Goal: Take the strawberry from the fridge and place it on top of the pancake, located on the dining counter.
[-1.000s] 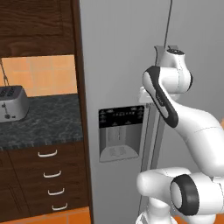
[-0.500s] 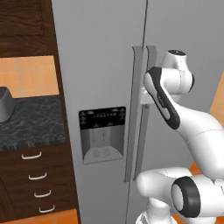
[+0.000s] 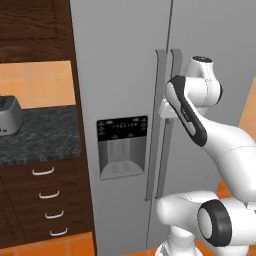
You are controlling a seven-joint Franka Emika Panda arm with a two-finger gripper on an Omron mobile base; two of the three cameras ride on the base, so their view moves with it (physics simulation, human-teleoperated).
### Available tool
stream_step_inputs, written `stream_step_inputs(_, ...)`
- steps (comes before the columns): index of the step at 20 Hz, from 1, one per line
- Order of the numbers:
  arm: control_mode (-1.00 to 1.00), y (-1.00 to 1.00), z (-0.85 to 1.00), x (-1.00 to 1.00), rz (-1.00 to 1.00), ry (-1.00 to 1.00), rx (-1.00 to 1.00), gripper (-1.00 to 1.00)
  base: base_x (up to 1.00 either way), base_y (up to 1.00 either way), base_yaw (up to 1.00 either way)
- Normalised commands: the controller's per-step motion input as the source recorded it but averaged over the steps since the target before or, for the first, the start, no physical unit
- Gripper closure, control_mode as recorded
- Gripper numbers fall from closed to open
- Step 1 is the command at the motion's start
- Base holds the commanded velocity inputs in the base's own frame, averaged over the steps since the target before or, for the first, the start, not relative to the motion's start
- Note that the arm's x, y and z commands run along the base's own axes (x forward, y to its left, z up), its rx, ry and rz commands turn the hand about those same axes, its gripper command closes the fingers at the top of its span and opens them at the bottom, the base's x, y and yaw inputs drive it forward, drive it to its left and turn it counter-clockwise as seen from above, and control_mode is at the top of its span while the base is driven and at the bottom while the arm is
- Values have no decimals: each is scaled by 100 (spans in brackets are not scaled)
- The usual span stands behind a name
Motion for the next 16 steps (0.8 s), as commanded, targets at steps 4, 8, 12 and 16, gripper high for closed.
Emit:
stream_step_inputs(4,100,0,0,0,0,0,0,-100,-51,-2,0)
stream_step_inputs(8,100,0,0,0,0,0,0,-100,-45,-5,0)
stream_step_inputs(12,100,0,0,0,0,0,0,-100,-11,-8,0)
stream_step_inputs(16,-100,-20,-7,51,4,-6,0,-100,0,0,0)
